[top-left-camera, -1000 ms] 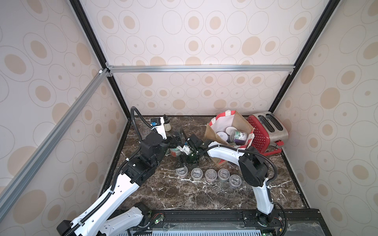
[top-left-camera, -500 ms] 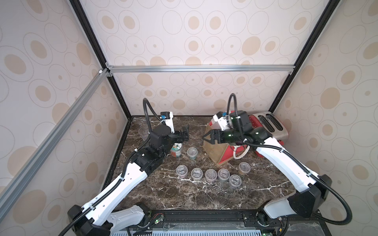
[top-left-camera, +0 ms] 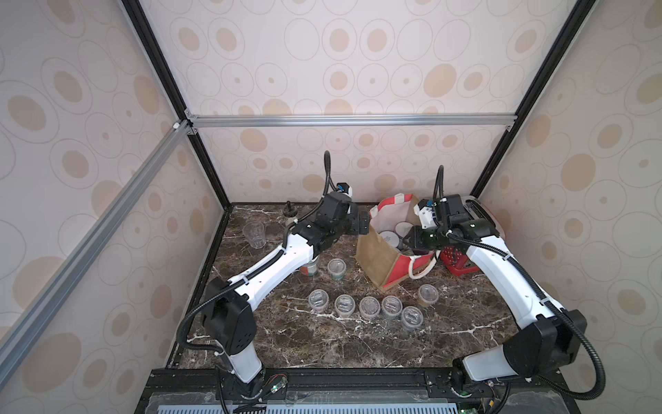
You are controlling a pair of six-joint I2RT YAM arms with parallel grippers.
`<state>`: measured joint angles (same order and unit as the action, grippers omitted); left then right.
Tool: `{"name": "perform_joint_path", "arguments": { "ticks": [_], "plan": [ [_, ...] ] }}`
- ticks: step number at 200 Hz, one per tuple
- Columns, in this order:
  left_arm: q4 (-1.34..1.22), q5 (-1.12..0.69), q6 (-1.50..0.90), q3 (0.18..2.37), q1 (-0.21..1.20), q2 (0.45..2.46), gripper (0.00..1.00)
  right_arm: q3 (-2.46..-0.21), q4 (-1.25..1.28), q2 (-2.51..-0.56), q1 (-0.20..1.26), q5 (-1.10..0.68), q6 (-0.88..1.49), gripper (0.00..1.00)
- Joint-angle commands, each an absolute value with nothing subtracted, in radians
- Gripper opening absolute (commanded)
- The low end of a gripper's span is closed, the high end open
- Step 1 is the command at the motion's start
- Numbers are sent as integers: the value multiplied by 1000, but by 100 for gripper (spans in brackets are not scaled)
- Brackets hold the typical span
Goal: Take out the seed jars from the canvas bag
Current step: Adjust the canvas bag at the center of the board.
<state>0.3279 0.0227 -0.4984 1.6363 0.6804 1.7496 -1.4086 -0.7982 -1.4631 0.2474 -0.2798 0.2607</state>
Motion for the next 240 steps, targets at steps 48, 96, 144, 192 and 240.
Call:
{"name": "perform_joint_path", "arguments": {
  "ticks": [48, 96, 144, 192, 240],
  "plan": [
    [459, -14, -518, 1806, 776, 1930, 84, -1259, -780, -1431, 249, -343, 234, 21],
    [483, 28, -475, 1954, 780, 2022, 15, -1198, -714, -1413, 246, -315, 275, 23],
    [604, 198, -277, 2530, 764, 2310, 0, -1353, -701, -1465, 217, -266, 306, 31],
    [286, 188, -162, 2194, 780, 2146, 0, -1325, -700, -1463, 184, -235, 309, 34],
    [-182, 198, -147, 1560, 878, 1824, 0, -1070, -635, -1319, 186, -288, 340, 34]
  ]
}}
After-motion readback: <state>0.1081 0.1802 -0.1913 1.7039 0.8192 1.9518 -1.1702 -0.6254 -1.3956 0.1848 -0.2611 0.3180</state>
